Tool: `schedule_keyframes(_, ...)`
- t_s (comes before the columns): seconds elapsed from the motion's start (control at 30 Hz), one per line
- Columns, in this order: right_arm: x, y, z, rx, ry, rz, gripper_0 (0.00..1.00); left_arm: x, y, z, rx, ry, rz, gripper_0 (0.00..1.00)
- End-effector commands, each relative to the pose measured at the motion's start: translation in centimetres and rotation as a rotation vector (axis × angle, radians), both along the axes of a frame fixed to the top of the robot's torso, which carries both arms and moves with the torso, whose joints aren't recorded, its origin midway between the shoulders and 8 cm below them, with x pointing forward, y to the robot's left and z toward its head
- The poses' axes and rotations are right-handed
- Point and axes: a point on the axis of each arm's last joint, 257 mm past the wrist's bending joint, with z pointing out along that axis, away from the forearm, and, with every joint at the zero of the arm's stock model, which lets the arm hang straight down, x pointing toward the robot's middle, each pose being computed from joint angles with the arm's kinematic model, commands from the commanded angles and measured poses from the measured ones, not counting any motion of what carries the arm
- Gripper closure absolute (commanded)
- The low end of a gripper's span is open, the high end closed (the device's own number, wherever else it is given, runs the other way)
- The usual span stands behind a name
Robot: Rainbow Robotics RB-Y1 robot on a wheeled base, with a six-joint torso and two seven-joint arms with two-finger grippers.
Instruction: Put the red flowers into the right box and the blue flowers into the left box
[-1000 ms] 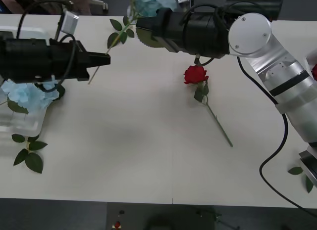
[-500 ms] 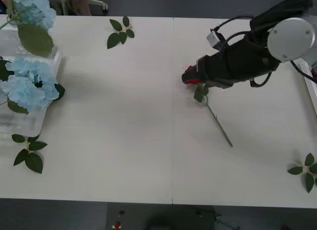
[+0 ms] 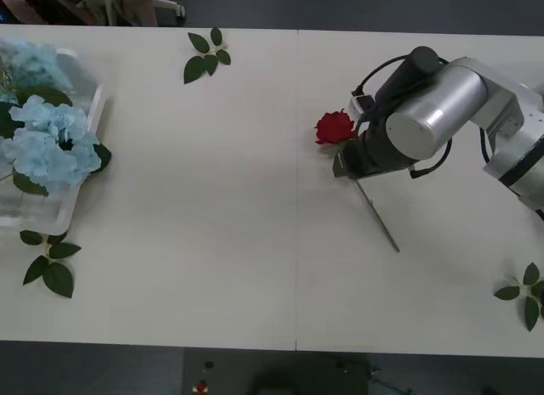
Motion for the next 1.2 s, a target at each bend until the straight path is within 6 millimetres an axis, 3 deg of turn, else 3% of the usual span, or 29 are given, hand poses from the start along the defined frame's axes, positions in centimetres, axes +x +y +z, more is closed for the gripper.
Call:
schedule_keyframes(0.03,3.4,3.6,2.4,0.043,-0.097,-0.002,0.07,-0.3,2.2,0.7,0.021,-0.018,0.058,0.29)
schedule_keyframes(0.1,4.7,4.5,2.2,0.051,-0.126,0.003,0.08,-0.4,2.6,1.3,0.034,-0.022,0.060,0.16)
schedule_keyframes(0.17,5.3,4.5,2.0,0.047,-0.131,0.008,0.07,-0.4,2.4,1.9,0.032,-0.030,0.052,0.14)
schedule_keyframes(0.23,6.0,4.6,1.8,0.042,-0.139,0.021,0.07,-0.1,0.9,3.6,0.012,-0.054,0.019,0.13)
schedule_keyframes(0.33,6.8,4.4,1.4,0.043,-0.141,0.014,0.07,-0.1,-4.7,8.1,-0.086,-0.106,-0.112,0.13)
schedule_keyframes(0.37,6.9,4.4,1.3,0.044,-0.143,0.013,0.07,-0.1,-5.7,8.9,-0.103,-0.117,-0.136,0.13)
schedule_keyframes(0.43,7.5,4.2,1.2,0.053,-0.161,0.009,0.07,0.2,-10.4,12.5,-0.116,-0.188,-0.269,0.13)
schedule_keyframes(0.47,7.7,4.2,1.2,0.057,-0.166,0.007,0.08,0.0,-11.9,13.2,-0.140,-0.197,-0.304,0.13)
schedule_keyframes(0.5,7.9,4.0,1.1,0.055,-0.177,0.008,0.07,-0.3,-15.3,14.7,-0.212,-0.223,-0.377,0.12)
schedule_keyframes(0.53,8.0,3.7,1.1,0.053,-0.178,0.005,0.07,-0.4,-16.8,15.1,-0.230,-0.233,-0.412,0.13)
schedule_keyframes(0.63,8.2,3.0,0.7,0.042,-0.174,-0.001,0.07,-1.2,-22.9,14.9,-0.292,-0.264,-0.533,0.13)
schedule_keyframes(0.8,8.4,2.1,-1.1,0.003,-0.175,0.013,0.07,-3.0,-31.6,9.9,-0.291,-0.327,-0.642,0.13)
schedule_keyframes(1.0,8.7,1.0,-3.0,-0.021,-0.185,0.017,0.08,-6.6,-36.9,5.4,-0.212,-0.376,-0.727,0.13)
schedule_keyframes(1.03,8.7,0.8,-3.4,-0.025,-0.184,0.019,0.13,-7.3,-37.6,5.2,-0.205,-0.376,-0.747,0.13)
schedule_keyframes(1.17,8.7,0.1,-4.7,-0.053,-0.181,0.022,0.55,-10.3,-40.3,5.7,-0.183,-0.389,-0.838,0.13)
schedule_keyframes(1.2,8.7,0.3,-4.9,-0.054,-0.180,0.027,0.62,-10.7,-40.8,6.0,-0.182,-0.394,-0.854,0.13)
